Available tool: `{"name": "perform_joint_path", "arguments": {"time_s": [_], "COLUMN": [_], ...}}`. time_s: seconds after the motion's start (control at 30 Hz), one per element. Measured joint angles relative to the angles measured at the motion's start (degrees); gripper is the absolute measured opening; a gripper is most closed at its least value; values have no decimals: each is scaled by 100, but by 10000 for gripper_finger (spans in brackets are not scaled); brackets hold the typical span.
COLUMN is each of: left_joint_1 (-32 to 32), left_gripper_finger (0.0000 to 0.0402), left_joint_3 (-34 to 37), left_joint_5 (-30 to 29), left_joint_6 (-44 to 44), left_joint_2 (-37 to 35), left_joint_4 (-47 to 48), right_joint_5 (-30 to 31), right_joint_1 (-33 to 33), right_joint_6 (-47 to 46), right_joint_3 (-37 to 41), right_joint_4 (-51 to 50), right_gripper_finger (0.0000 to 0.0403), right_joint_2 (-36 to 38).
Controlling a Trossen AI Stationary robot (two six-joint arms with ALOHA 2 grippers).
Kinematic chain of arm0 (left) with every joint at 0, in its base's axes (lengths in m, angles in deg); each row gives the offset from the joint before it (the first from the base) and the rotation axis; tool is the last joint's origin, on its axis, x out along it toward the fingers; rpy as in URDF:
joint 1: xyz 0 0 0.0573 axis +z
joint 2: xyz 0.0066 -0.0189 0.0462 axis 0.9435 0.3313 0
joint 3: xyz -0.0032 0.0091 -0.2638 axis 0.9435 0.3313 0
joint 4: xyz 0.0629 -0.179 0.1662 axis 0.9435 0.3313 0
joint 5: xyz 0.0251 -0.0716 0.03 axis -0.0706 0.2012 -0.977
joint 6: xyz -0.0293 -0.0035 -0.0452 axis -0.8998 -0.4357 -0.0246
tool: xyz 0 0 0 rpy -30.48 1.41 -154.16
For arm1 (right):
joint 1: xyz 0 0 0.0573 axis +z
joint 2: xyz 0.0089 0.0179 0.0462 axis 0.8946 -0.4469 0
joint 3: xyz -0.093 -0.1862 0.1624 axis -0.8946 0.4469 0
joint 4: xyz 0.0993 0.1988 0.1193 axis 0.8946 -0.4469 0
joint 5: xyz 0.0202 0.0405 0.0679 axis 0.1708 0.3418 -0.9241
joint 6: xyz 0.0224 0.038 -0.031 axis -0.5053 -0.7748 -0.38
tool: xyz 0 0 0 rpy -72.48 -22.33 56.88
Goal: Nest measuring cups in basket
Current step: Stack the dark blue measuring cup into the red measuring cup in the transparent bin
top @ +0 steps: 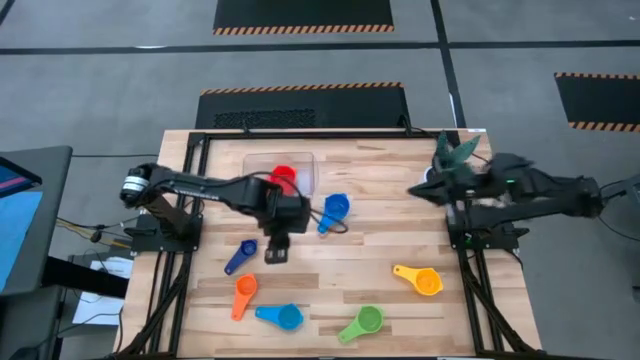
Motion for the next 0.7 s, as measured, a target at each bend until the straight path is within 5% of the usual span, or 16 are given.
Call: {"name": "perform_joint_path", "arguments": {"time_s": [0.3, 0.7], "left_joint_1": [-145, -135], "left_gripper_finger": [97, 87], "left_joint_3": [180, 3396], "left_joint_5": [-752, -1064], "left_joint_6": [340, -492], "left_joint_2": [-929, -3621], "left_joint_4": [944, -2158], "right_joint_5": [1178, 2116], "right_joint_1": [4, -200], "right_joint_6": [-470, -500], "right_joint_3": [-909, -2108], "right_joint_4": [-421, -1172], "right_gripper_finger": [21, 24], "right_joint_2": [-2095, -4213]}}
